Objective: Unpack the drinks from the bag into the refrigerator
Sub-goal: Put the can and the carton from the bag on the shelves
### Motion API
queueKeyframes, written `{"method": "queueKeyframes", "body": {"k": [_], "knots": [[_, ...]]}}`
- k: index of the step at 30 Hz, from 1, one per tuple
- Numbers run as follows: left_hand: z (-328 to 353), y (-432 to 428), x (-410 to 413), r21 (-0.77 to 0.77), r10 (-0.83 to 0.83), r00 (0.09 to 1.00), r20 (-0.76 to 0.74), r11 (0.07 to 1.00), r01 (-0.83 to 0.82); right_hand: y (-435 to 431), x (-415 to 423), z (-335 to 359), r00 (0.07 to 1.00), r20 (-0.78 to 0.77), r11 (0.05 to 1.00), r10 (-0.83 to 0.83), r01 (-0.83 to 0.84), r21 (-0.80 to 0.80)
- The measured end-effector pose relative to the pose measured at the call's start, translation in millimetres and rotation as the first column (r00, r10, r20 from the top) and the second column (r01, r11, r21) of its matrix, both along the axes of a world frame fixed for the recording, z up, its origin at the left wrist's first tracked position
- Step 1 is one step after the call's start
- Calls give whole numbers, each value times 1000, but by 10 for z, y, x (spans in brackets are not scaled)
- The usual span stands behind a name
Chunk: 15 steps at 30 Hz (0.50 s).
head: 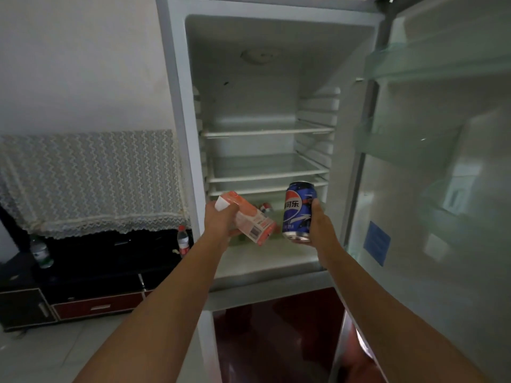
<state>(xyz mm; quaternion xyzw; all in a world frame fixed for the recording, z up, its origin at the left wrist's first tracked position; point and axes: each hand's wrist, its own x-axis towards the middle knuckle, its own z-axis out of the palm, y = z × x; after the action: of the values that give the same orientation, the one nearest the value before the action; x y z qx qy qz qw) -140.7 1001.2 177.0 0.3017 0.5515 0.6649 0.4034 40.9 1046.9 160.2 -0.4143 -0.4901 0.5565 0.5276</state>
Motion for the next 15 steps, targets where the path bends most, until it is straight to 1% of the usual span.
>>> {"method": "queueKeyframes", "body": {"k": [3,7,11,15], "knots": [[-9,234,-5,6,29,999,-14,1000,-29,237,-17,46,998,-51,1000,28,-28,2],[-31,450,-47,9,38,999,1,999,-38,467,-73,34,998,-41,998,52,-53,-32],[-41,697,-132,4,56,998,-17,998,-56,745,-133,11,993,-97,994,66,-74,-77],[3,966,-258,17,57,998,-23,998,-56,999,-221,-15,993,-98,994,64,-72,-80]]}}
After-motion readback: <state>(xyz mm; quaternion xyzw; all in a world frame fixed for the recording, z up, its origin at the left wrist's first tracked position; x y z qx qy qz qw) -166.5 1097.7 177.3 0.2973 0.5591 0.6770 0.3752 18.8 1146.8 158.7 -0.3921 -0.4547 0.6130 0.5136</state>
